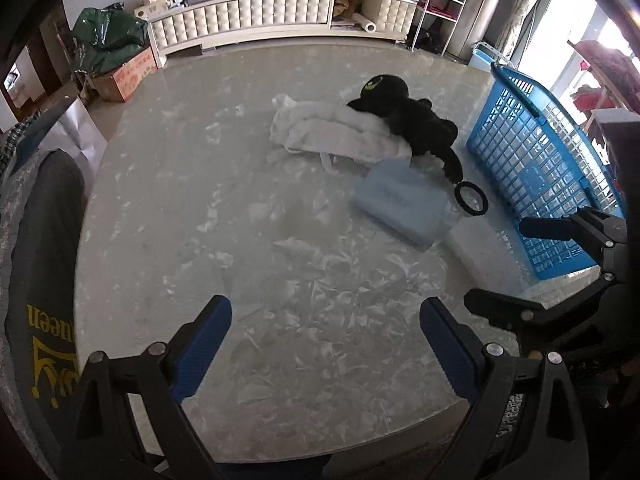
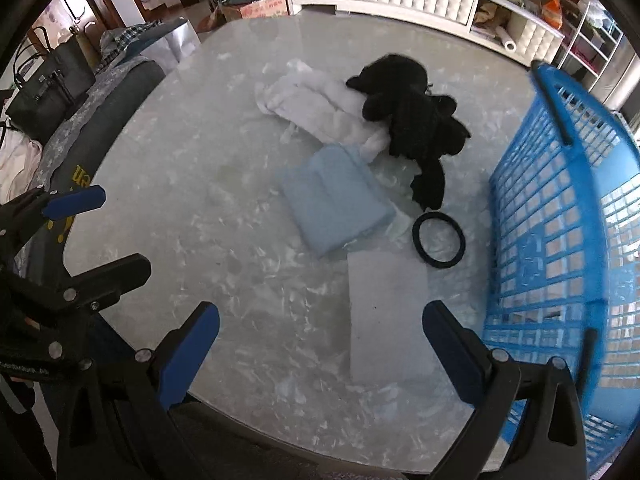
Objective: Organize soft objects
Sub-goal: 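Reach the right gripper down to the white sponge pad, then close the right gripper on the white pad and lift it toward the basket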
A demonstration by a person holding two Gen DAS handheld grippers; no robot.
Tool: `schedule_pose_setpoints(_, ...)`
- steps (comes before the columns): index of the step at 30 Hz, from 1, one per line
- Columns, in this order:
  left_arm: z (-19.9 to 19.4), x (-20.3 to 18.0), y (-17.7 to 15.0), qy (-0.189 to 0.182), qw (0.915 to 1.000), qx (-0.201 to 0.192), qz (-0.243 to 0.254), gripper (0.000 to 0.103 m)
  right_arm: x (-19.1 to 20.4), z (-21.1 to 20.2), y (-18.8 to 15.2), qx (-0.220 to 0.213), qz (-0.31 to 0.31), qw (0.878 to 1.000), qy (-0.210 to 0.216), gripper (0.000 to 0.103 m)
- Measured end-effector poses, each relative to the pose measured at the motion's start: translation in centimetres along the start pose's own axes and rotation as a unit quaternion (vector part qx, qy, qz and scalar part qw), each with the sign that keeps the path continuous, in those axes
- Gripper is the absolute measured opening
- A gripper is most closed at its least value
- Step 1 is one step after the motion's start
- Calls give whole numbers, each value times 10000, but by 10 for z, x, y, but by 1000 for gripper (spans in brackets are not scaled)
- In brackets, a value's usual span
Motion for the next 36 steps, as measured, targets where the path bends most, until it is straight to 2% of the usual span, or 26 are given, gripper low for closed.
schedule_pose_setpoints(3, 10, 2, -1, -25, 10000, 71, -26, 94, -8, 9, 0, 70, 62, 9996, -275, 102)
schedule_pose_setpoints(16, 50, -6, 11, -35, 9995, 264, 157, 94, -18, 37, 2, 376, 256, 9978, -484, 102)
schedule_pose_setpoints(25, 71, 2, 11, -51, 9993, 357, 136, 94, -24, 66, 0, 706, 410, 9949, -592, 101)
schedule_pose_setpoints(28, 74, 3, 10, -41, 9992, 360, 156, 94, -26, 68, 0, 689, 557, 9945, -550, 94)
schedule_pose_setpoints(30, 75, 4, 11, -56, 9993, 345, 149, 94, -31, 65, 5, 617, 600, 9947, -559, 82)
schedule_pose_setpoints(32, 75, 5, 11, -68, 9993, 334, 144, 94, -35, 63, 8, 588, 582, 9951, -542, 64)
schedule_pose_setpoints(34, 77, 5, 12, -59, 9993, 326, 156, 94, -32, 60, 8, 557, 529, 9957, -521, 55)
schedule_pose_setpoints(36, 76, 4, 11, -51, 9994, 310, 175, 94, -31, 58, 6, 536, 487, 9961, -508, 52)
Point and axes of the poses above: each gripper's, at about its wrist camera, not at the fingertips, and z roughly the way its jaws point, x to its left, y to its top, the point moved 10 cm from there along z, roughly the way its jaws point, and after that the axes turned 11 degrees about -y, right-handed, at the moved point
